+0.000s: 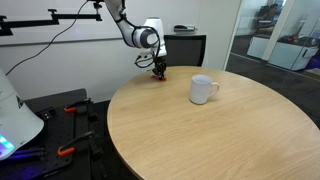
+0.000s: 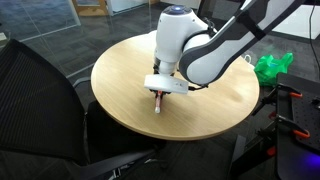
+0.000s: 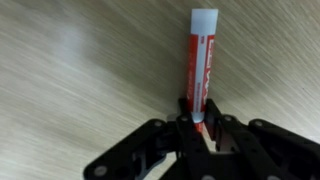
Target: Put the marker inside the cup
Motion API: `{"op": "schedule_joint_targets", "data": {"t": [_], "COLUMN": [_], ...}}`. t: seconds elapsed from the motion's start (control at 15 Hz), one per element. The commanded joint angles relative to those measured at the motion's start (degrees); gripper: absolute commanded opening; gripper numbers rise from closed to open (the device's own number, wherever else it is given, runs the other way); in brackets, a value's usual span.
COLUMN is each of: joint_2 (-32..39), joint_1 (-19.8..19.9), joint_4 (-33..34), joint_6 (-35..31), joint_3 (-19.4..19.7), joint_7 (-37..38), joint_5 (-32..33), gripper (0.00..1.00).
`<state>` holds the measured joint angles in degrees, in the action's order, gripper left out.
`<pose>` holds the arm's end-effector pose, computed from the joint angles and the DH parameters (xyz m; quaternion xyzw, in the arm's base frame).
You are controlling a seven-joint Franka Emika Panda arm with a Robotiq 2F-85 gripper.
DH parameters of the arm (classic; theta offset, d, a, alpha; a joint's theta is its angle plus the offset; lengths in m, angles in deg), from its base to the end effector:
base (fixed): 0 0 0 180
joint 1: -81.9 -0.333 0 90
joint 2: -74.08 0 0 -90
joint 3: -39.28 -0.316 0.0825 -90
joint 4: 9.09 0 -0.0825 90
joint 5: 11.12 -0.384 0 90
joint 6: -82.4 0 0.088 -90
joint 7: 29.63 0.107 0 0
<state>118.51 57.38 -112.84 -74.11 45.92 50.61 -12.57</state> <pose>0.6233 0.2053 0.1279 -0.8569 0.5089 -0.0744 0.0350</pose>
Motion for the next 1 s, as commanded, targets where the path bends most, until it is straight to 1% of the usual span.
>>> {"op": "schedule_joint_targets", "data": {"t": [0.0, 0.27, 0.4, 0.67, 0.8, 0.93], "joint_2": [-0.7, -3.4, -4.8, -8.1, -9.8, -11.5], "joint_1": [-0.9, -3.6, -5.3, -7.7, -8.4, -8.6], "joint_4": [0.4, -1.6, -2.3, -3.1, -3.3, -3.2], "joint_6": [2.1, 3.1, 4.2, 8.5, 11.6, 15.5], "joint_3": [0.8, 4.4, 6.8, 10.0, 10.9, 11.0], "joint_7": [1.7, 4.4, 6.9, 13.1, 16.9, 20.5], "joint_5": [0.6, 2.7, 4.9, 11.2, 15.1, 19.2], "gripper": [0.05, 0.05, 0.05, 0.05, 0.05, 0.05]}}
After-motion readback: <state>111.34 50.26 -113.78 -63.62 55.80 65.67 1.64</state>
